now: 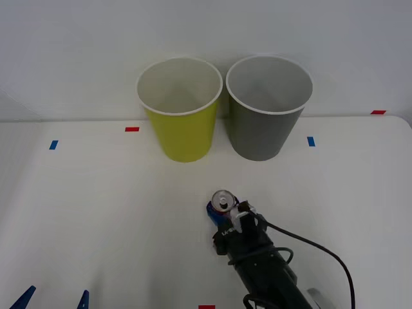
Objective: Put cans in the gray bin and PET bottles in the light green bin.
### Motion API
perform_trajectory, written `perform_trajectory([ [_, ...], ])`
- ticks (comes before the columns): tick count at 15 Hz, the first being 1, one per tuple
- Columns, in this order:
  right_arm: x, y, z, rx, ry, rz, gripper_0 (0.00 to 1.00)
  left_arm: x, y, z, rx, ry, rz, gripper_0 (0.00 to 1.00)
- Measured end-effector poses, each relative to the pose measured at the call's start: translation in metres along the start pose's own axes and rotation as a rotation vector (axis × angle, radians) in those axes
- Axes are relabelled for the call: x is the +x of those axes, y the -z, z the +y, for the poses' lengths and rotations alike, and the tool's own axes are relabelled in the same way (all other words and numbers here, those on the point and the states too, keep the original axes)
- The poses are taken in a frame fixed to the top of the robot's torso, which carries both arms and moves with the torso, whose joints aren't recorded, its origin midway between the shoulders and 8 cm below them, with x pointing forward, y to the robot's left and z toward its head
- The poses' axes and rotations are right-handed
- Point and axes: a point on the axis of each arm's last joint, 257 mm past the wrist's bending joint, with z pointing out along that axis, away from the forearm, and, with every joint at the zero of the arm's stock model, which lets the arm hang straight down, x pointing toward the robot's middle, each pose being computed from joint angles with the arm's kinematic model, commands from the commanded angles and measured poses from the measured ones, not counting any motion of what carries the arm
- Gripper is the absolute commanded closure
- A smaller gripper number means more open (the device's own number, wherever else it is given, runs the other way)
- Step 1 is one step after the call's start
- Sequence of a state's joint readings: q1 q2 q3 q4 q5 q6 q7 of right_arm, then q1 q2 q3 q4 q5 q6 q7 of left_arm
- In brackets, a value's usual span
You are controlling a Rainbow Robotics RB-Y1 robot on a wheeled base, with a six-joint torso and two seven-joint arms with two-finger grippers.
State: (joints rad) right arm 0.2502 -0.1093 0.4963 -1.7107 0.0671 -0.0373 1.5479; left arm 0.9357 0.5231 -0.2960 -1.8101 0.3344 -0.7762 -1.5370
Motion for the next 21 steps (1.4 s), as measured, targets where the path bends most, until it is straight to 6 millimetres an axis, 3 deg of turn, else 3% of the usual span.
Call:
perform_trajectory([
  [3,-0.013,-0.002,-0.007,0.014,-0.005,0.076,1.00,0.000,0.000,0.000,0.000,0.000,0.000,0.00],
  [9,-0.067,0.012,-0.026,0.049,-0.004,0.210,1.00,0.000,0.000,0.000,0.000,0.000,0.000,0.00],
  [15,-0.150,0.023,-0.062,0.073,-0.015,0.257,1.00,0.000,0.000,0.000,0.000,0.000,0.000,0.00],
  [17,-0.191,0.023,-0.082,0.098,0.021,0.201,1.00,0.000,0.000,0.000,0.000,0.000,0.000,0.00],
  [21,-0.243,0.022,-0.108,0.081,0.024,0.126,1.00,0.000,0.000,0.000,0.000,0.000,0.000,0.00],
])
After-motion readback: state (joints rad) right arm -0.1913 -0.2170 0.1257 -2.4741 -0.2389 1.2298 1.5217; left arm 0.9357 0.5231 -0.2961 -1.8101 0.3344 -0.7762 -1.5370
